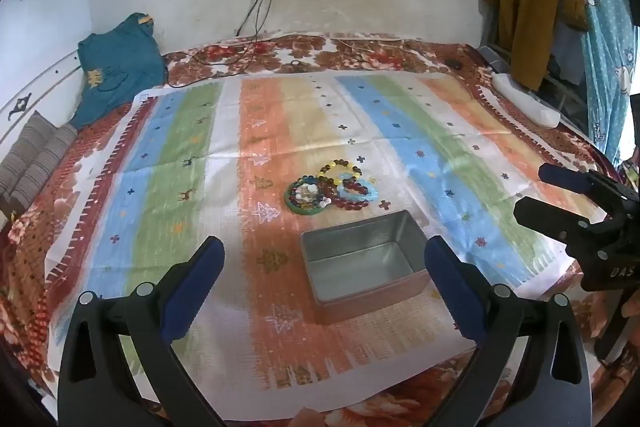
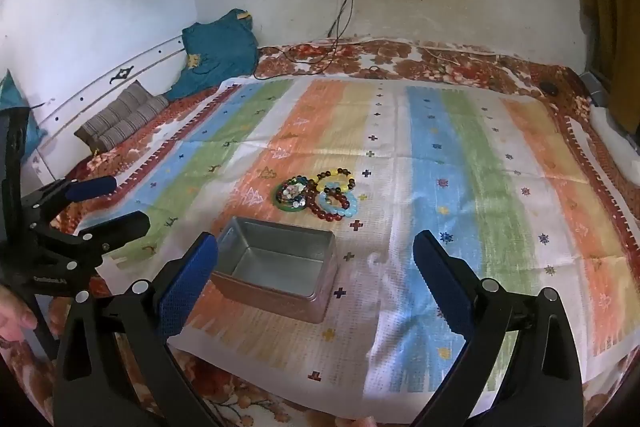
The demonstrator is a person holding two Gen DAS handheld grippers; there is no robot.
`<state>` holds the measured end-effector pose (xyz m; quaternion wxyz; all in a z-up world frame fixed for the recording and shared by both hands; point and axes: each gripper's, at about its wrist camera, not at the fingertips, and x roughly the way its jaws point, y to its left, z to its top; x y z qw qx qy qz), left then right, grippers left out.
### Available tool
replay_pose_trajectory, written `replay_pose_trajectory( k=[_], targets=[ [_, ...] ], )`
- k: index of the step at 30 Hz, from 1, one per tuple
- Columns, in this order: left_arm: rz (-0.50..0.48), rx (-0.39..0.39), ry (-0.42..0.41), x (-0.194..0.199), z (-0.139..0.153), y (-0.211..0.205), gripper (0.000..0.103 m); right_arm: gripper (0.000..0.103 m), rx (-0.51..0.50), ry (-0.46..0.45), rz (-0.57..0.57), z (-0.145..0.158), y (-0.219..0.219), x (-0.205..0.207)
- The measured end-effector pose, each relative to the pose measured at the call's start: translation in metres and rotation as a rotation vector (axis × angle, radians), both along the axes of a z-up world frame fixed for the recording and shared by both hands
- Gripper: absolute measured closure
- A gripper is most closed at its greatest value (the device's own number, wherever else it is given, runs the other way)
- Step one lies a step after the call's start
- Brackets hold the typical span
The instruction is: Organize jewelry
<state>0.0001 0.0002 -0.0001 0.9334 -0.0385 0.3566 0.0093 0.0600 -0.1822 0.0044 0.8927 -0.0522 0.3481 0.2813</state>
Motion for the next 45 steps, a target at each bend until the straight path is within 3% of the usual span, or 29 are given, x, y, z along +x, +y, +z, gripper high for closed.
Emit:
replay_pose_trajectory(
  k=[9,13,45],
  targets=[
    [0.005,0.003,-0.011,-0.003,0.002,0.008,0.005,0.004,-0.005,0.016,-0.069,-0.002,-0.002,0.002],
    [0.026,0.032,-0.014,-0.002,0.004,0.004,0.005,0.004,-0.014,0.010,-0.028,-0.004,0.000,0.002],
    [0.040,0.007,0.024,0.003,-0.006,0.010,0.005,0.004,-0.028,0.070,-0.033,-0.009,0.000,0.011]
  ],
)
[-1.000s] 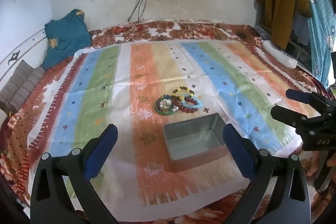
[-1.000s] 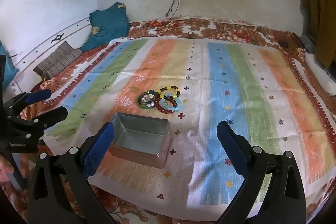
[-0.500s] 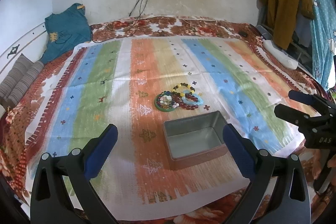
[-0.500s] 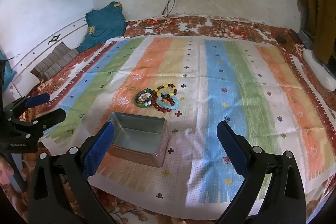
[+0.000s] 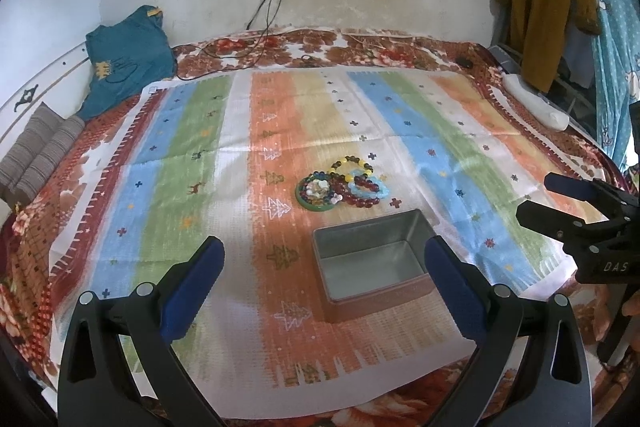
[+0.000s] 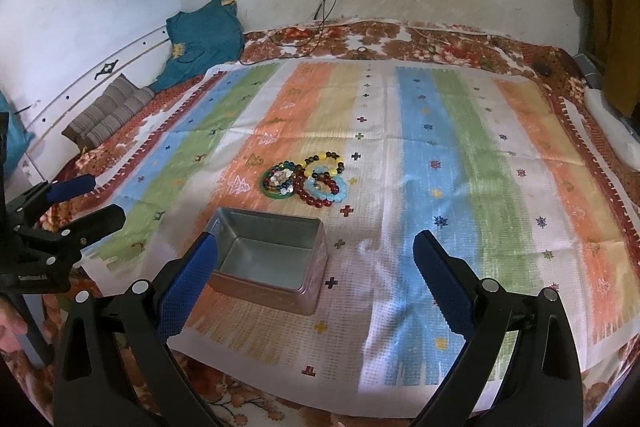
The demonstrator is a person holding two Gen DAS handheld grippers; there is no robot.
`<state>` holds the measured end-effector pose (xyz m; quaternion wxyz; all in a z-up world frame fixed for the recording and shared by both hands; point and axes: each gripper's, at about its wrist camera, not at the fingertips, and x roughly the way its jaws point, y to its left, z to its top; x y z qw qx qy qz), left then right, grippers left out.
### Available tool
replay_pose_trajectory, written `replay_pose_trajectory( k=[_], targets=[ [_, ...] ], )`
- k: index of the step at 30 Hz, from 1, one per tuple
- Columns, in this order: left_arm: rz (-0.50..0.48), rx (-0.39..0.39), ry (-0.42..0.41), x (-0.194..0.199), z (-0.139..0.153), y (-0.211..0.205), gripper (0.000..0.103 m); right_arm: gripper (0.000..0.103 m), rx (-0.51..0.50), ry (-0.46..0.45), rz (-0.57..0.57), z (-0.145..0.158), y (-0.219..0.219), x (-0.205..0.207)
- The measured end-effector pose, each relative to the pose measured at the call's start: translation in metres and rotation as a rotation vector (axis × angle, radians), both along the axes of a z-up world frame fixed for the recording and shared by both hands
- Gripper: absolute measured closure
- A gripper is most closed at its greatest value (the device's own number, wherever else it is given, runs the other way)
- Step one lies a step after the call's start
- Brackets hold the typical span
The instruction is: Organize jewelry
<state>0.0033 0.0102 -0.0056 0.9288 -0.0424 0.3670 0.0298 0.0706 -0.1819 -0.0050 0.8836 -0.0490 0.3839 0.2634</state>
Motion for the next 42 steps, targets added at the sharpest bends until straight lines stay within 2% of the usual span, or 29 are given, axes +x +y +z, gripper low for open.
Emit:
replay_pose_trajectory(
  k=[8,12,15,19,24,31,42],
  targets=[
    [0.014,-0.035,-0.025,-0.004,0.003,0.007,0.005,0.004,0.004,0.018,0.001,-0.001,0.002,0.004],
    [0.034,-0.013,0.000,0.002,0.003,0.006,0.005,0.004,0.003,0.017,0.017,-0.001,0.005,0.005],
    [0.015,0.009,0.026,0.010,0.001,0.004,0.005,0.004,-0.015,0.020,0.021,-0.002,0.008,0.011],
    [0.002,-0.016,0.057,0.021,0.002,0.011,0.005,0.004,-0.048,-0.003,0.016,-0.001,0.012,0.019],
    [-0.003,0.040,0.068,0.034,0.004,0.011,0.005,0.004,-0.059,0.013,0.021,-0.003,0.013,0.027],
    [-0.036,0.065,0.093,0.053,0.005,0.012,0.005,0.004,-0.042,0.043,0.024,-0.001,0.022,0.049],
    [-0.011,0.132,0.103,0.075,0.004,0.018,0.005,0.004,-0.064,0.064,0.001,-0.007,0.031,0.078]
  ],
)
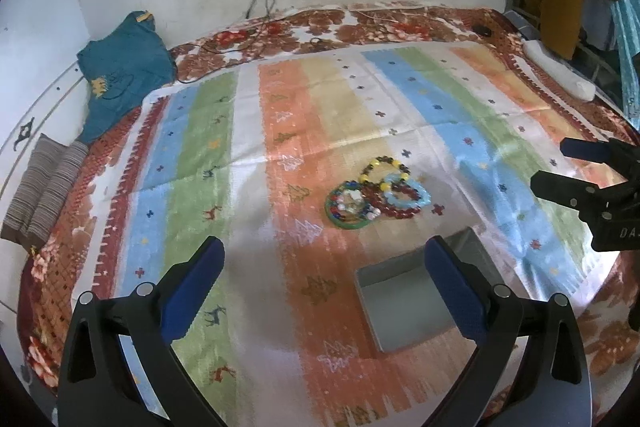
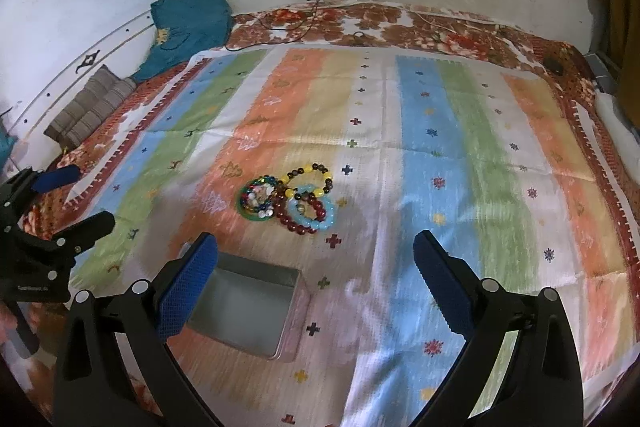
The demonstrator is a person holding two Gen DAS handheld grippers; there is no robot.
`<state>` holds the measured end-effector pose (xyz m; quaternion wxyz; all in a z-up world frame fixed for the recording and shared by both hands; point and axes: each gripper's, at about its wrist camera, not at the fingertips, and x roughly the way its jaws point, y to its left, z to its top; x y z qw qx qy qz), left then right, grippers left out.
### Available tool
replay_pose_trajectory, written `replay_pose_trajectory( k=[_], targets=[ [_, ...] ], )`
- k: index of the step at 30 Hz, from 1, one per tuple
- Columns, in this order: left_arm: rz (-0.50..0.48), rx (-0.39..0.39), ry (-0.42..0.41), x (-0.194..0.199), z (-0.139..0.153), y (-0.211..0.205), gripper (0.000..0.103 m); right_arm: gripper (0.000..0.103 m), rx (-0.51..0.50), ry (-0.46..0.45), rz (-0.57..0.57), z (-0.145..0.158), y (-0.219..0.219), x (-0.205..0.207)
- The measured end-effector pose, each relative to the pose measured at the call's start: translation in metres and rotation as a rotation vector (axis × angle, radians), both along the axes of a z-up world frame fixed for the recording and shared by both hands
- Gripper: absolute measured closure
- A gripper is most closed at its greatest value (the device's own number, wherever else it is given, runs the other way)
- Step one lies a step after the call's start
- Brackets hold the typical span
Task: Organize jewelry
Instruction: 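Move both tools forward over the bracelet pile beside the tin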
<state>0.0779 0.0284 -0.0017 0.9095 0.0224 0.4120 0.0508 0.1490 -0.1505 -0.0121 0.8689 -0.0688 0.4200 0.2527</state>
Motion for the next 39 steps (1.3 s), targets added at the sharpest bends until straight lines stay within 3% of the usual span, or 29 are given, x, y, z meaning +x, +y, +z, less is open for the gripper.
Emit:
replay_pose_trajectory(
  k=[4,9,16,22,32,39],
  targets=[
    [0.004,0.028,0.010,0.011,-0.002,0.002,0.005,0.004,-0.040,-0.019,0.000,-0.002,0.006,0.005],
    [-0.016,0.043,0.045,0.025,-0.011,0.004,0.005,0.004,-0.016,0.023,0.002,-0.007,0.011,0.018],
    [-0.029,0.013,0.069,0.038,-0.015,0.008,0.005,0.004,0.012,0.084,-0.013,-0.015,0.014,0.036],
    [-0.014,0.054,0.103,0.053,-0.024,0.009,0.005,0.004,-0.024,0.061,-0.003,-0.016,0.025,0.041],
    [-0.045,0.004,0.159,0.078,-0.041,0.009,0.005,0.004,-0.024,0.131,-0.023,-0.034,0.029,0.069],
    [-0.066,0.021,0.188,0.095,-0.052,0.005,0.006,0.004,-0.053,0.172,-0.047,-0.051,0.034,0.085]
  ],
)
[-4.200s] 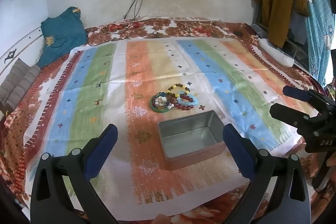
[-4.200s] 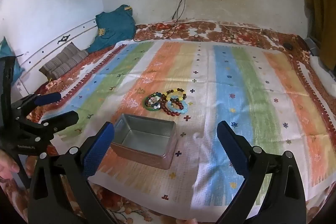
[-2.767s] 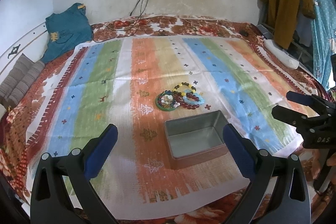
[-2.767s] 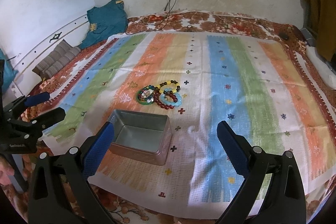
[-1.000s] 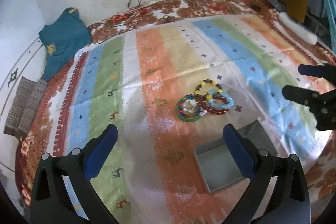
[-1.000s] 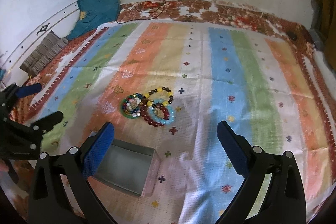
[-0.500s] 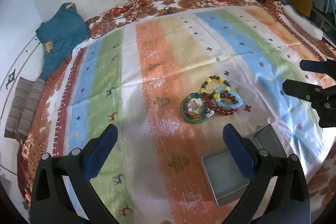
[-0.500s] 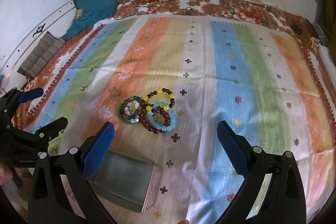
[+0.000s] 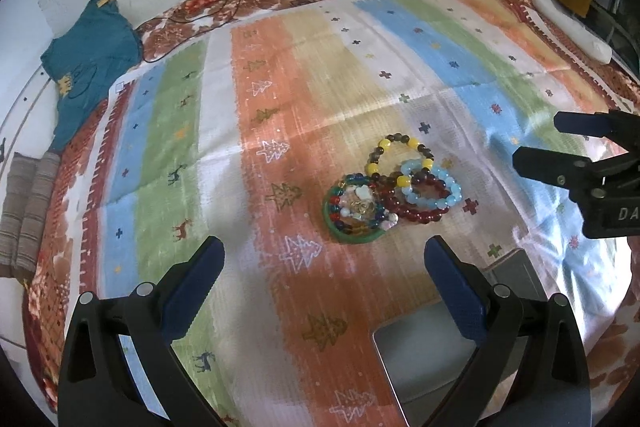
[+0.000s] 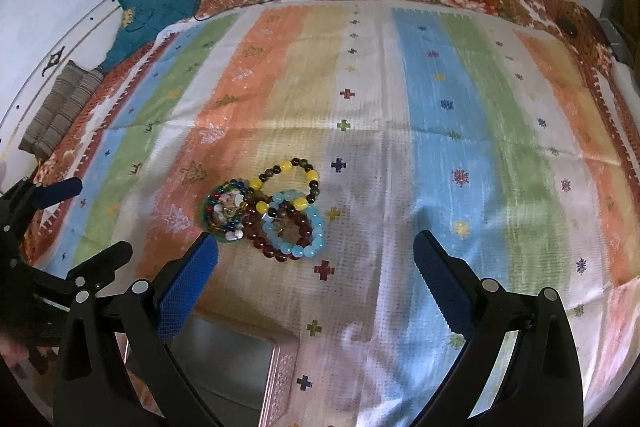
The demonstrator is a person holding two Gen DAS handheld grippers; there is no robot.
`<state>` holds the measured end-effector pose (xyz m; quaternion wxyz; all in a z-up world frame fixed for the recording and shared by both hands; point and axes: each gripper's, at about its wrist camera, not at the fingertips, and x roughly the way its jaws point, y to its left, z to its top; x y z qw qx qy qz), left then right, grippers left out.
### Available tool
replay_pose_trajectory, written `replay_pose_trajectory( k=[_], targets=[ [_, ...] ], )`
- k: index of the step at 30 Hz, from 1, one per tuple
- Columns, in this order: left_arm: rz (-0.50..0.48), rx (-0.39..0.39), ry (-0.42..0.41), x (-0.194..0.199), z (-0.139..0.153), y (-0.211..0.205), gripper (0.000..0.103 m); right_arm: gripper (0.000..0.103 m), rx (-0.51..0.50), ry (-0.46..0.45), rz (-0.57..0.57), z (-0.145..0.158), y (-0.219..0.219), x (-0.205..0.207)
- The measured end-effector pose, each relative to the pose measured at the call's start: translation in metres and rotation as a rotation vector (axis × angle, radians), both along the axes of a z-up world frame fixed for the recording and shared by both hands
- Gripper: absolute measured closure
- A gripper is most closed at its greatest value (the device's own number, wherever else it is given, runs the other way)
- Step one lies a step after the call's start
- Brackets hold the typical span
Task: Organize jewelry
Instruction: 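Move both tools forward over the bracelet pile beside the tin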
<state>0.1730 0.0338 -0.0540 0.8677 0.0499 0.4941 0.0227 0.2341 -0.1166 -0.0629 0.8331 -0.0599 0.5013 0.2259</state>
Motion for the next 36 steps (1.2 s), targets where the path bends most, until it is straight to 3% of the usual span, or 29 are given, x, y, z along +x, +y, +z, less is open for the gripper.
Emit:
replay_pose_trajectory(
  k=[19,26,30,36],
  targets=[
    [0.031,0.004,0.079,0.035,-0.029,0.020,0.006,0.004,-0.024,0.077,-0.032,-0.038,0.022,0.037],
    [0.015,0.004,0.107,0.045,-0.041,0.023,0.011,0.004,-0.032,0.082,-0.026,-0.045,0.029,0.046],
    [0.007,-0.050,0.123,0.050,-0.044,0.023,0.015,0.004,-0.026,0.094,-0.022,-0.048,0.033,0.050],
    [-0.025,-0.023,0.133,0.058,-0.049,0.014,0.019,0.004,-0.034,0.105,-0.018,-0.056,0.039,0.059]
  ],
)
